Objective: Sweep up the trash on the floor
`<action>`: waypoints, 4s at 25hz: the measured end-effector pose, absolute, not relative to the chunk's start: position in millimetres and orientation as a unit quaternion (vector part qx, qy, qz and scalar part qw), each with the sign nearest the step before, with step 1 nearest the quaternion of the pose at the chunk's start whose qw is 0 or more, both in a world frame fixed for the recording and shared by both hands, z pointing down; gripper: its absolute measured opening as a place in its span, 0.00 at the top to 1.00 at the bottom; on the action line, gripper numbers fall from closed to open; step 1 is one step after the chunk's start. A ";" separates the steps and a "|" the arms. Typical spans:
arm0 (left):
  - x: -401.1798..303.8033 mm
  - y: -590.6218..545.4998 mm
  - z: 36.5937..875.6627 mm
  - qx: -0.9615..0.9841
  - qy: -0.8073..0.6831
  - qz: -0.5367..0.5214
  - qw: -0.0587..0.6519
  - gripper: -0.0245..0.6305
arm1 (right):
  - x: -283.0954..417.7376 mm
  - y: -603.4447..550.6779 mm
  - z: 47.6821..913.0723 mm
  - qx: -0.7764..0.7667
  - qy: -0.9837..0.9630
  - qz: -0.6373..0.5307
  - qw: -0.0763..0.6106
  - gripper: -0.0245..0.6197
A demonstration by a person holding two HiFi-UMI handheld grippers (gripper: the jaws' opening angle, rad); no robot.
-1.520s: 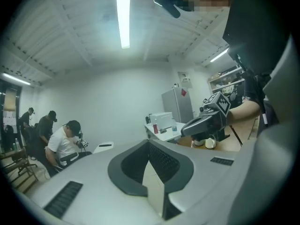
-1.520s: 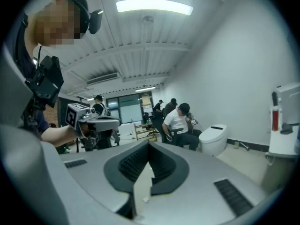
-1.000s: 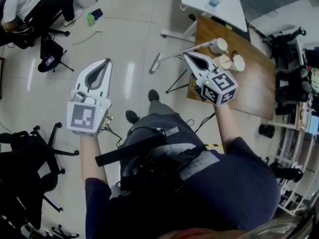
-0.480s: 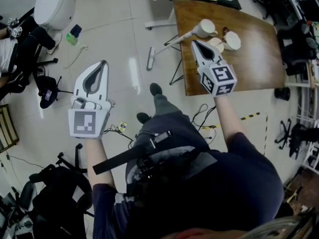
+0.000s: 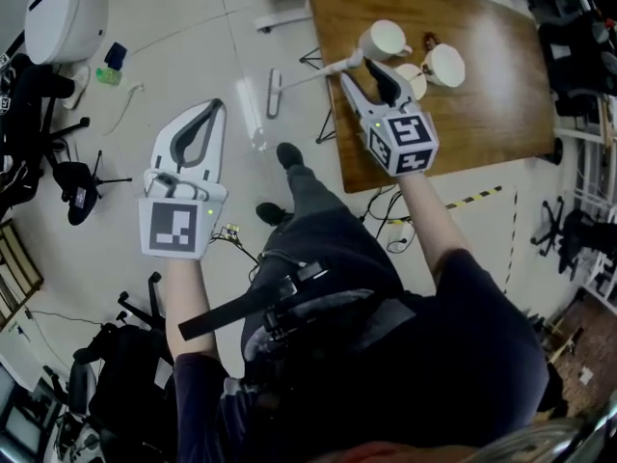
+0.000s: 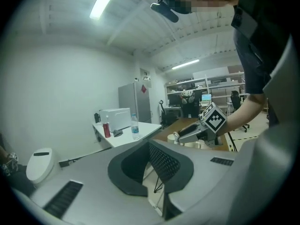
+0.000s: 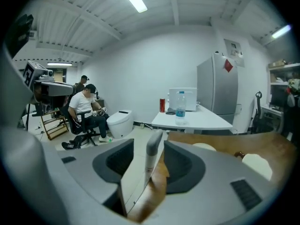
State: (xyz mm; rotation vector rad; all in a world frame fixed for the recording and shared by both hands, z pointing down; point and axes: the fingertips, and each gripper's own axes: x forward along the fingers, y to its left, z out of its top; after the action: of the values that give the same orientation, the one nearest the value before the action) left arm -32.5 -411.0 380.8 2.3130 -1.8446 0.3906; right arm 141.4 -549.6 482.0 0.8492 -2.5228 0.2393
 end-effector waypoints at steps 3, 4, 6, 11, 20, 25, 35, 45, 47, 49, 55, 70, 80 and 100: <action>-20.5 -435.2 396.1 0.784 -0.600 0.133 0.083 0.96 | 132.0 -558.8 492.1 0.306 -0.919 0.098 0.227 0.60; -17.2 -442.6 400.3 0.788 -0.596 0.135 0.082 0.96 | 128.6 -561.3 494.3 0.305 -0.920 0.099 0.225 0.60; -12.7 -455.3 407.8 0.791 -0.590 0.137 0.082 0.96 | 121.6 -565.0 497.6 0.302 -0.922 0.098 0.222 0.60; -6.1 -475.8 417.5 0.797 -0.581 0.142 0.086 0.96 | 111.3 -571.5 507.2 0.297 -0.924 0.093 0.224 0.66; -22.1 -458.6 420.1 0.773 -0.612 0.129 0.107 0.96 | 111.2 -569.0 508.4 0.283 -0.929 0.065 0.228 0.79; -44.1 -430.3 417.7 0.748 -0.641 0.126 0.114 0.96 | 89.4 -555.2 504.6 0.229 -0.947 0.050 0.218 0.79; -95.6 -352.2 416.0 0.696 -0.695 0.121 0.134 0.96 | 7.3 -489.1 467.4 0.063 -0.977 0.011 0.202 0.79; -79.6 -296.9 387.1 0.742 -0.659 0.071 0.099 0.96 | -48.9 -369.7 377.5 -0.181 -0.975 0.009 0.130 0.79; -74.7 -290.9 382.2 0.749 -0.652 0.068 0.094 0.96 | -55.5 -350.4 366.0 -0.220 -0.968 0.008 0.125 0.79; -69.9 -285.5 381.3 0.759 -0.641 0.073 0.093 0.78 | -61.8 -332.0 354.6 -0.252 -0.960 0.009 0.120 0.79; -75.5 -260.1 383.8 0.755 -0.644 0.084 0.085 0.72 | -83.6 -259.4 323.6 -0.343 -0.934 0.001 0.098 0.79; -132.3 -140.0 366.0 0.686 -0.718 0.112 0.038 0.81 | -140.6 -104.1 301.2 -0.447 -0.888 -0.056 0.087 0.79; -156.3 -62.5 341.4 0.629 -0.773 0.070 0.034 0.81 | -160.7 -20.5 278.6 -0.481 -0.871 -0.080 0.061 0.79; -196.7 -36.0 402.8 0.542 -0.825 0.129 0.091 0.81 | -190.0 2.9 334.9 -0.540 -0.835 -0.087 0.057 0.79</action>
State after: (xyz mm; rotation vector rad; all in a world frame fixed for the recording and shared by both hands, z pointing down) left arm -196.7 -36.0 402.8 1.6119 -2.4532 0.3821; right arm -190.0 2.9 334.9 -1.6368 -2.5333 -0.2628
